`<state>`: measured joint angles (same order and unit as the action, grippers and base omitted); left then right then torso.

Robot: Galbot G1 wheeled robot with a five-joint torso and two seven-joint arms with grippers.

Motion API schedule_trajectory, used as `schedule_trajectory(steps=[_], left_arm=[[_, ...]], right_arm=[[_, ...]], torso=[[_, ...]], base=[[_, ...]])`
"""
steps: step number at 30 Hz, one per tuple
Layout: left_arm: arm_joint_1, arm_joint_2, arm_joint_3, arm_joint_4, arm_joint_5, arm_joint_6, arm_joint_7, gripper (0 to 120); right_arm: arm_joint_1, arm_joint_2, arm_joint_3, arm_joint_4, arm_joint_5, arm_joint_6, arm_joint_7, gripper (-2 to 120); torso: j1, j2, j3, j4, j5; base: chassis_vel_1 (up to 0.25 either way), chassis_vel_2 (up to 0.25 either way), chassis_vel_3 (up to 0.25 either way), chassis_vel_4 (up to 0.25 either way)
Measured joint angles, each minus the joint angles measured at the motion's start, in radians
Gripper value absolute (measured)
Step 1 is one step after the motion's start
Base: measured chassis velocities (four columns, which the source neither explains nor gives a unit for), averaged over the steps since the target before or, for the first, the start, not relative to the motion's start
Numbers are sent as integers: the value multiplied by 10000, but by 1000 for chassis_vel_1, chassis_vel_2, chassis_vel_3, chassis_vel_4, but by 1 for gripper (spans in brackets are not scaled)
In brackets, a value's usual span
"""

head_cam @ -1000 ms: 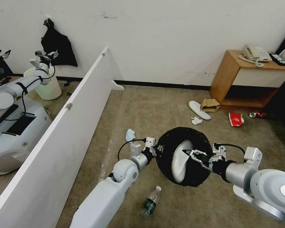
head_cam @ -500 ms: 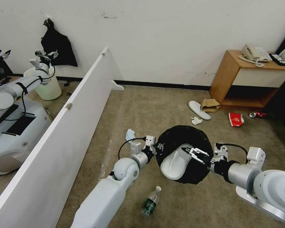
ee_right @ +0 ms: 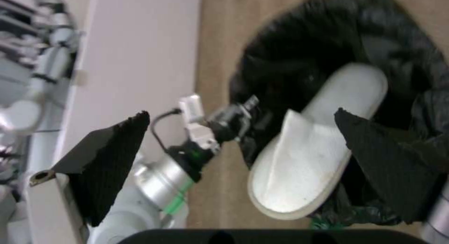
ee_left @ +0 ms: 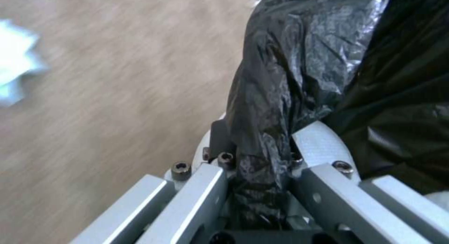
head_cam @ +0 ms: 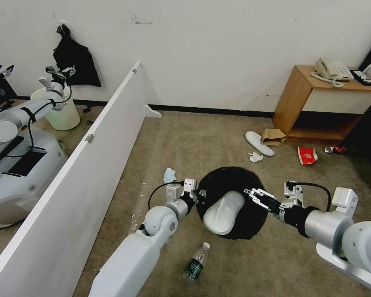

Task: Pick up the trash bin, then pick up the garbage from the floor and place it into the trash bin.

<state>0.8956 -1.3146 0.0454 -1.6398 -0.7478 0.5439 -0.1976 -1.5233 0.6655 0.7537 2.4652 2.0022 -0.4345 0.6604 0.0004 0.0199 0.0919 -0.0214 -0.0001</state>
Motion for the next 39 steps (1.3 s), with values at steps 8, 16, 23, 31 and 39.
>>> schedule_trajectory(steps=[8,16,23,31,39], left_arm=[[110,597,-216,-728,-1315,897,-1653,2],[587,1231,-609,-1804,-2636,1105,-2565,2],[1494,1869,-1337,-3175,-3794,1177,-3030,2],[2025,2278,-1826,-4286,-4984,1299,-4033,2],[2646,2840,-2842,-5099,-5533,1338,-4934,2]], right_arm=[[-140,233,331,229,-162,23,-436,100],[-264,648,777,133,-488,202,-524,100],[-364,1238,626,-467,-1245,222,-518,100],[-273,1630,309,-1069,-1675,180,-344,100],[-347,2107,-32,-1659,-2352,-145,-35,100]], torso=[[0,0,0,0,-1],[0,0,0,-1,-1],[0,0,-1,0,-1],[-1,0,-1,0,0],[0,0,-1,2,-2]], base=[[0,0,0,0],[0,0,0,0],[0,0,0,0],[0,0,0,0],[0,0,0,0]])
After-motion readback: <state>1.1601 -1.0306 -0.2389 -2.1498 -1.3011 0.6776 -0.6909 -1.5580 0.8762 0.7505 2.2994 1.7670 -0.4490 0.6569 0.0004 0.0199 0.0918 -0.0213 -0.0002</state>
